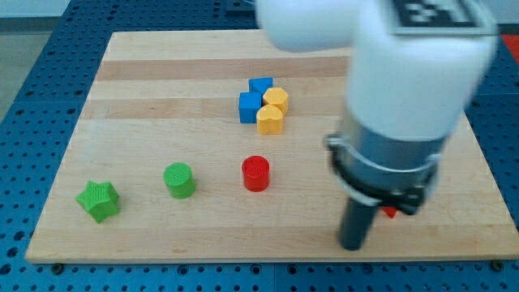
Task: Slide the red star to the right side of the red circle
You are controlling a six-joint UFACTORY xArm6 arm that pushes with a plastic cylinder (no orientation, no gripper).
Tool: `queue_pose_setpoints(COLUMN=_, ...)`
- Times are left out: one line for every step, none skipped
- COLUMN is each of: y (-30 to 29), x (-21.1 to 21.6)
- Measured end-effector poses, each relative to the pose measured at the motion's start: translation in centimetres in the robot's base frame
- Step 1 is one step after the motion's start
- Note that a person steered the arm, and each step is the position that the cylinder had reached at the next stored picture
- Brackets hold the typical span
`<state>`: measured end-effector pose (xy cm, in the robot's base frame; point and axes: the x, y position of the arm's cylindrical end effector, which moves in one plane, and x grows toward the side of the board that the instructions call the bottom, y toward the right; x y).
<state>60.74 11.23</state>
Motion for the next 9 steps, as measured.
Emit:
queue_pose_setpoints(y=5.4, x=-0.2)
queue_pose_setpoints(y=8.1, x=-2.1)
queue_pose_setpoints(y=8.2, x=-3.9)
queue_pose_setpoints(y=7.4, x=-4.6)
queue_pose_setpoints(y=5.6, x=-4.8)
queue_pose_setpoints(y=3.6, x=-4.8)
queue_pose_setpoints(y=1.1, x=-4.8)
queue_pose_setpoints(y=-1.4, x=-4.8)
queue_pose_setpoints(y=-3.7, x=-4.9)
